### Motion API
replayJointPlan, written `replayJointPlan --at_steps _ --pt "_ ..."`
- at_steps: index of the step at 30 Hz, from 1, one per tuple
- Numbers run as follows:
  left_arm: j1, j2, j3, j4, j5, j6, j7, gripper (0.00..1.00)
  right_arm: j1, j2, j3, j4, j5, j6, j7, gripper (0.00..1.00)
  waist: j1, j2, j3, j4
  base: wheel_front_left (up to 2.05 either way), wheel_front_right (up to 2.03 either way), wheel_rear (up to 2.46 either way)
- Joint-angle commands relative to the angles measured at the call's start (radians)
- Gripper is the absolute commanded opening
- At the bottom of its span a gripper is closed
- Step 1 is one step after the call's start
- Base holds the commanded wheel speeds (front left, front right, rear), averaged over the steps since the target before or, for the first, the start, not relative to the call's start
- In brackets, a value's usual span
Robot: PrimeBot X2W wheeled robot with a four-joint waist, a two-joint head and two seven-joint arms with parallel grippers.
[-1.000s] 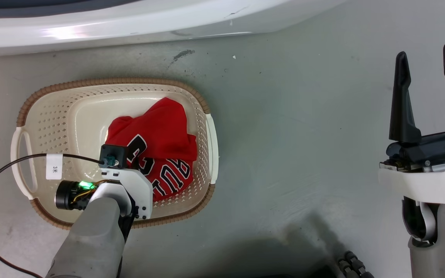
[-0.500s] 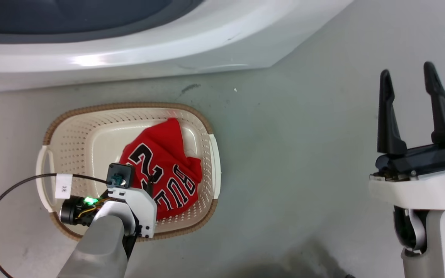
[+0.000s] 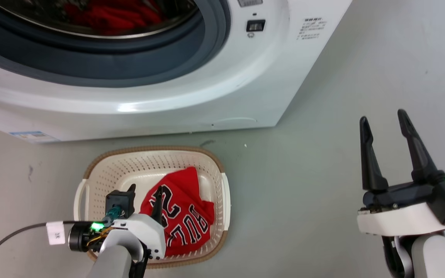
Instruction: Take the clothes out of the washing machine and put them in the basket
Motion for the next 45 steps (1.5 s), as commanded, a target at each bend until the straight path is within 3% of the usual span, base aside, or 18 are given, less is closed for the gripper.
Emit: replayJointPlan --at_steps 1,15,22,33,45 --pt "0.043 -0.008 0.018 -0.053 0.008 0.008 -0.002 1.00 0.029 0.001 0.002 0.009 -0.003 -0.001 -0.002 1.00 0.0000 -0.0001 -0.084 0.016 0.00 0.00 0.00" --pt "0.273 -0.040 0.184 -0.491 0.072 0.022 -0.002 1.00 0.132 0.001 0.004 0.028 0.005 -0.001 -0.002 1.00 0.0000 -0.0001 -0.248 0.034 0.00 0.00 0.00" --pt "0.250 -0.048 0.218 -0.594 0.100 0.011 -0.003 1.00 0.135 0.001 0.012 0.028 0.010 -0.001 -0.002 1.00 0.0000 -0.0001 -0.258 0.023 0.00 0.00 0.00" --pt "0.033 -0.022 0.251 -0.542 0.129 -0.011 -0.003 1.00 0.076 0.001 0.011 0.011 0.019 -0.001 -0.002 1.00 0.0000 -0.0001 -0.168 -0.026 0.00 0.00 0.00" --pt "-0.376 0.084 0.262 -0.253 0.138 -0.038 -0.003 1.00 -0.031 0.001 0.000 -0.018 0.047 -0.001 -0.002 1.00 0.0000 -0.0001 0.033 -0.088 0.00 0.00 0.00"
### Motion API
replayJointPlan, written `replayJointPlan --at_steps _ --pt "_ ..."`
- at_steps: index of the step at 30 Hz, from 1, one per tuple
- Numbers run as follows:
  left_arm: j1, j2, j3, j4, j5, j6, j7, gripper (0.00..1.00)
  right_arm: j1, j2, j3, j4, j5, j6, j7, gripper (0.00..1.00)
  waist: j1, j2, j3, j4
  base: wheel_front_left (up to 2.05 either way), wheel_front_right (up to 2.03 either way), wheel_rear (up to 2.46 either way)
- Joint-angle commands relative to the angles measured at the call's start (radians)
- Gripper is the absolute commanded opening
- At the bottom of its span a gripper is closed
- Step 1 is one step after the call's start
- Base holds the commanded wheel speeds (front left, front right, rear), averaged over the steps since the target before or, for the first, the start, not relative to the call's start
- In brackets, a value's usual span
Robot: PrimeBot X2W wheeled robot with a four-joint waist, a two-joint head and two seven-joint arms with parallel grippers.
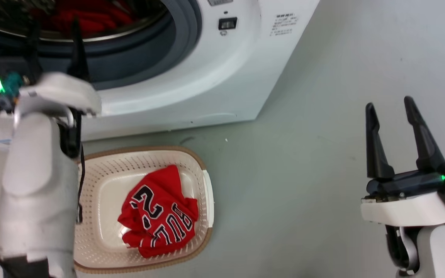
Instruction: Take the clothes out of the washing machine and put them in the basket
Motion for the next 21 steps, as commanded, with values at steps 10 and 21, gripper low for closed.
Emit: replayJointPlan --at_steps 10,21 --pt "-0.368 0.109 -0.024 0.270 -0.016 -0.041 0.040 1.00 -0.074 0.001 -0.009 -0.026 0.029 -0.001 -0.002 1.00 -0.0001 0.0000 0.184 -0.038 0.00 0.00 0.00" --pt "-0.678 0.186 -0.180 0.463 -0.022 -0.060 0.343 1.00 -0.112 0.001 -0.023 -0.040 0.047 -0.001 -0.002 1.00 -0.0001 0.0000 0.291 -0.051 0.00 0.00 0.00"
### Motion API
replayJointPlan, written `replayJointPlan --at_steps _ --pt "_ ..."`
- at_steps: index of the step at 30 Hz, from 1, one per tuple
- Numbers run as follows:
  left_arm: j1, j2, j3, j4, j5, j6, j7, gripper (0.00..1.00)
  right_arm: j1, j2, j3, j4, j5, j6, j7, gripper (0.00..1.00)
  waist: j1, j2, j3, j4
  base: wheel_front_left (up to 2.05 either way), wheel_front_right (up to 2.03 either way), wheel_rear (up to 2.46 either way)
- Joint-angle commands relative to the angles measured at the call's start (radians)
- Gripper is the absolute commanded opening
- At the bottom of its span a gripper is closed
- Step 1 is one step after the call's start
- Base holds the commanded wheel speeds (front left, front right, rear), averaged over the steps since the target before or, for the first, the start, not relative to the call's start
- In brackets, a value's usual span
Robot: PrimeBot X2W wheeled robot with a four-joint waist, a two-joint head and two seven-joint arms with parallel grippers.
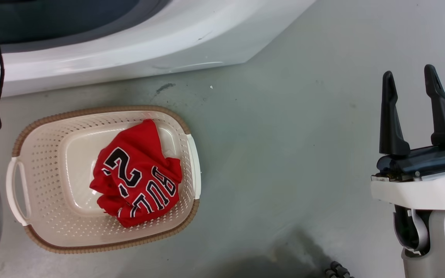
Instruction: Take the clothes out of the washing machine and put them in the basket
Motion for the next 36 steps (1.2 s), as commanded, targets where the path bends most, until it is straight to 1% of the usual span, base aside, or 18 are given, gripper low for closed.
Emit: replayJointPlan --at_steps 1,4,7,9,11,14,17,19,22,26,27,28,32,36 --pt "-0.040 0.000 -0.038 0.028 -0.016 -0.001 0.063 1.00 -0.022 0.001 -0.003 -0.007 0.007 -0.001 -0.002 1.00 -0.0002 -0.0001 0.024 -0.005 0.00 0.00 0.00" --pt "-0.113 0.023 -0.068 0.069 -0.039 0.000 0.172 1.00 -0.032 0.001 -0.002 -0.012 0.008 -0.001 -0.002 1.00 -0.0002 -0.0001 0.048 -0.011 0.00 0.00 0.00" --pt "-0.161 0.023 -0.101 0.107 -0.065 0.000 0.278 1.00 -0.039 0.001 -0.005 -0.016 0.016 -0.001 -0.002 1.00 -0.0002 -0.0001 0.073 -0.019 0.00 0.00 0.00" --pt "-0.198 0.036 -0.117 0.124 -0.077 0.000 0.337 1.00 -0.048 0.001 -0.004 -0.022 0.021 -0.001 -0.002 1.00 -0.0002 -0.0001 0.091 -0.026 0.00 0.00 0.00" --pt "-0.225 0.053 -0.126 0.141 -0.088 0.000 0.386 1.00 -0.051 0.001 -0.002 -0.028 0.028 -0.001 -0.002 1.00 -0.0002 -0.0001 0.108 -0.033 0.00 0.00 0.00" --pt "-0.257 0.058 -0.135 0.162 -0.100 0.000 0.436 1.00 -0.059 0.001 -0.004 -0.036 0.037 -0.001 -0.002 1.00 -0.0002 -0.0001 0.131 -0.043 0.00 0.00 0.00" --pt "-0.281 0.074 -0.140 0.175 -0.098 0.002 0.462 1.00 -0.067 0.001 -0.004 -0.042 0.044 -0.001 -0.002 1.00 -0.0002 -0.0001 0.153 -0.050 0.00 0.00 0.00" --pt "-0.287 0.078 -0.160 0.179 -0.080 0.005 0.461 1.00 -0.069 0.001 -0.006 -0.045 0.047 -0.001 -0.002 1.00 -0.0002 -0.0001 0.166 -0.052 0.00 0.00 0.00" --pt "-0.288 0.073 -0.156 0.190 -0.093 0.012 0.454 1.00 -0.071 0.001 -0.004 -0.044 0.049 -0.001 -0.002 1.00 -0.0002 -0.0001 0.180 -0.056 0.00 0.00 0.00" --pt "-0.290 0.085 -0.168 0.203 -0.086 0.015 0.438 1.00 -0.081 0.001 -0.006 -0.041 0.053 -0.001 -0.002 1.00 -0.0002 -0.0001 0.189 -0.059 0.00 0.00 0.00" --pt "-0.290 0.086 -0.172 0.205 -0.086 0.014 0.431 0.47 -0.081 0.001 -0.007 -0.039 0.053 -0.001 -0.002 1.00 -0.0002 -0.0001 0.190 -0.059 0.00 0.00 0.00" --pt "-0.292 0.087 -0.175 0.205 -0.085 0.014 0.421 0.00 -0.082 0.001 -0.007 -0.038 0.054 -0.001 -0.002 1.00 -0.0002 -0.0001 0.190 -0.059 0.00 0.00 0.00" --pt "-0.293 0.088 -0.172 0.209 -0.099 0.012 0.385 0.00 -0.084 0.001 -0.005 -0.034 0.056 -0.001 -0.002 1.00 -0.0002 -0.0001 0.180 -0.058 0.00 0.00 0.00" --pt "-0.287 0.088 -0.188 0.201 -0.092 0.010 0.315 0.00 -0.085 0.001 -0.003 -0.032 0.055 -0.001 -0.002 1.00 -0.0002 -0.0001 0.161 -0.056 0.00 0.00 0.00"
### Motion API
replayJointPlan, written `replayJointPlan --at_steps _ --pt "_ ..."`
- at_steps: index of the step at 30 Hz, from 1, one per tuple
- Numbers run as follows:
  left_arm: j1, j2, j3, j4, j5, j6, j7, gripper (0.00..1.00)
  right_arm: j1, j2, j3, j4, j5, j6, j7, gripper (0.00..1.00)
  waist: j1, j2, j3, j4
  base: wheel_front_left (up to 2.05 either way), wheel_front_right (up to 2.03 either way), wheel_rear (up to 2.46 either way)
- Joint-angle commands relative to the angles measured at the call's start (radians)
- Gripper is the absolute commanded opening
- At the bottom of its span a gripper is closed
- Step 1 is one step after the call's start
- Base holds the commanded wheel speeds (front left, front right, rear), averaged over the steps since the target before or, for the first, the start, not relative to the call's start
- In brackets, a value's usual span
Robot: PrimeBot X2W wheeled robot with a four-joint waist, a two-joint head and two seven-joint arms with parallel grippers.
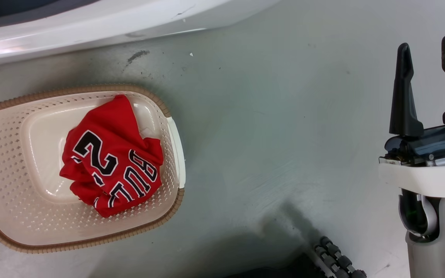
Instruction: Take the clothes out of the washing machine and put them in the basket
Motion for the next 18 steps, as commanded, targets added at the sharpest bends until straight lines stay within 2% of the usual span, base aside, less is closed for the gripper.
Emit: replayJointPlan --at_steps 1,10,18 --pt "0.017 0.000 -0.001 0.002 -0.001 -0.003 -0.022 0.00 -0.011 0.001 0.000 0.001 0.000 -0.001 -0.002 1.00 -0.0001 0.0000 -0.011 0.001 0.00 0.00 0.00" --pt "0.082 -0.008 -0.007 0.012 -0.021 -0.005 -0.209 0.00 0.010 0.001 0.006 0.016 -0.015 -0.001 -0.002 1.00 -0.0001 0.0000 -0.089 0.014 0.00 0.00 0.00" --pt "0.214 -0.059 -0.026 0.023 -0.052 -0.012 -0.362 0.00 0.047 0.001 0.015 0.037 -0.032 -0.001 -0.002 1.00 -0.0001 0.0000 -0.189 0.034 0.00 0.00 0.00"
